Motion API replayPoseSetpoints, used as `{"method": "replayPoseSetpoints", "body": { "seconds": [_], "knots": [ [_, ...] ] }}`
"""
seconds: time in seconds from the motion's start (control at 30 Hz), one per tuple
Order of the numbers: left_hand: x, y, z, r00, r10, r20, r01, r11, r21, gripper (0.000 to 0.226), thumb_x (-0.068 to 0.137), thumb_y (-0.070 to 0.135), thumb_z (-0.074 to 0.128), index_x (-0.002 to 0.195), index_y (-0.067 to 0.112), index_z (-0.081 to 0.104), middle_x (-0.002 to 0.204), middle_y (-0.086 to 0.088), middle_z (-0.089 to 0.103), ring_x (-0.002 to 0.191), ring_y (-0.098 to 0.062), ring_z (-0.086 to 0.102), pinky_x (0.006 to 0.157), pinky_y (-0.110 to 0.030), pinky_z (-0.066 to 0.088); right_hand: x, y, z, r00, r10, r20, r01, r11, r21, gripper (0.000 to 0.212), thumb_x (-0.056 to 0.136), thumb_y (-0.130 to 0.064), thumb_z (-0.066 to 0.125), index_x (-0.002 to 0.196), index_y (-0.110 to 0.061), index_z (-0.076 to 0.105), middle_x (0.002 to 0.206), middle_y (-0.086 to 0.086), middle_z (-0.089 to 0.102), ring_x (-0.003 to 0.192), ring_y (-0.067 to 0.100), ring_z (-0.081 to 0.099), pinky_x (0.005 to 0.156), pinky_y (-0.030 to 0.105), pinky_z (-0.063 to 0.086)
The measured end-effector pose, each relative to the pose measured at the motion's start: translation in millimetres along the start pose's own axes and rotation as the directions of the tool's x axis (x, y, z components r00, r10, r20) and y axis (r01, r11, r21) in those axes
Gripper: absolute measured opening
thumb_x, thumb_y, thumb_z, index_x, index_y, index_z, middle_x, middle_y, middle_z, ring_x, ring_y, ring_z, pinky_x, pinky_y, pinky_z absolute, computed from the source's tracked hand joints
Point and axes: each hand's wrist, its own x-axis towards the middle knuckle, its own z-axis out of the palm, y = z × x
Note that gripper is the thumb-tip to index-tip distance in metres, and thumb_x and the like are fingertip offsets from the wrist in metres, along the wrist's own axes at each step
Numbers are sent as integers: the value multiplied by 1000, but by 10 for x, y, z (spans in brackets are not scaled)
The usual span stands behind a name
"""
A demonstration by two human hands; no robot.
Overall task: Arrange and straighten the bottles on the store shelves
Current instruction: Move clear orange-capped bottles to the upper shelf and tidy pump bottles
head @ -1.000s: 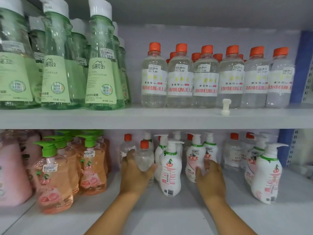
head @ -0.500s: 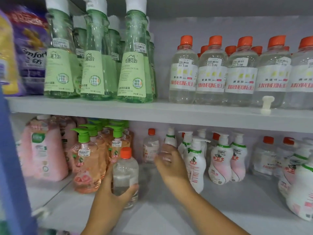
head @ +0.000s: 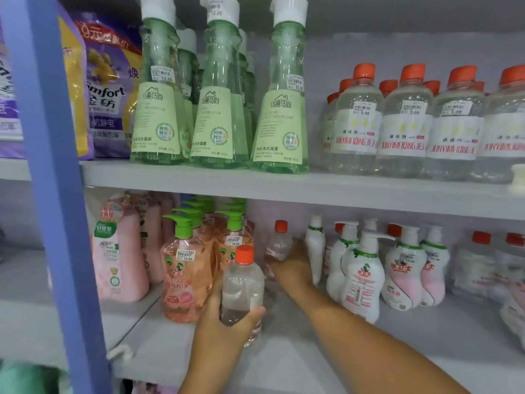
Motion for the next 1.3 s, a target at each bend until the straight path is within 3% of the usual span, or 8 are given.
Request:
{"method": "replayPoseSetpoints", "body": {
  "seconds": [0.37,0.67,0.83,1.03,1.13,1.17,1.2,1.3],
  "knots": [
    [-164,66,98,999,4,54,-12,989,150,57,76,38,88,117,53,51,103,46,64,89,20,64,66,1,45,-1196,528,-1343,979,-60,197,10,970,242,82,67,-42,89,136,-46,43,114,-35,68,101,-11,67,86,15,55],
    [-559,326,582,989,-50,141,33,993,114,55,68,36,95,112,45,63,102,29,74,90,5,72,74,-18,56,-1472,687,-1883,995,-5,103,-24,961,275,52,67,-28,93,111,-34,66,99,-21,77,88,-2,73,73,19,56],
    [-1116,1036,913,991,72,116,-80,994,70,61,58,36,97,104,58,64,102,23,77,89,3,73,75,-21,57,-1854,583,-2677,987,-115,108,68,927,368,49,64,-30,92,101,-51,69,95,-19,78,84,-2,73,67,9,53],
    [-1597,2386,1637,964,227,138,-216,972,-90,57,33,40,81,86,62,74,87,11,81,75,-3,77,57,-11,55,-2069,247,-4102,954,-282,104,215,882,420,77,44,-48,91,114,-63,64,108,-18,77,97,3,75,83,26,59],
    [-1668,2988,2098,917,347,196,-331,937,-110,61,63,3,86,87,58,75,85,15,80,70,1,75,52,-9,52,-1904,14,-4905,935,-351,-58,342,842,417,68,34,-58,90,99,-59,70,93,-14,80,82,3,76,67,21,59],
    [-1641,3139,2261,901,389,190,-369,920,-130,51,48,40,102,90,55,76,85,16,80,71,2,75,52,-8,52,-1812,-60,-5138,918,-379,-113,392,831,395,69,37,-65,89,103,-53,71,94,-15,79,83,3,76,68,23,59],
    [-1619,3301,2415,897,406,174,-390,913,-120,70,28,73,67,93,50,76,87,18,80,74,3,75,54,-9,53,-1704,-116,-5336,901,-404,-157,433,824,365,69,44,-68,86,107,-45,70,96,-18,78,86,1,75,71,24,58],
    [-1366,3504,2885,883,447,141,-437,894,-100,47,62,67,82,102,43,72,97,19,79,86,2,75,65,-18,59,-1238,-160,-5763,877,-413,-246,470,846,254,54,66,-60,86,109,-34,67,94,-23,76,84,-3,73,71,21,55]
  ]
}}
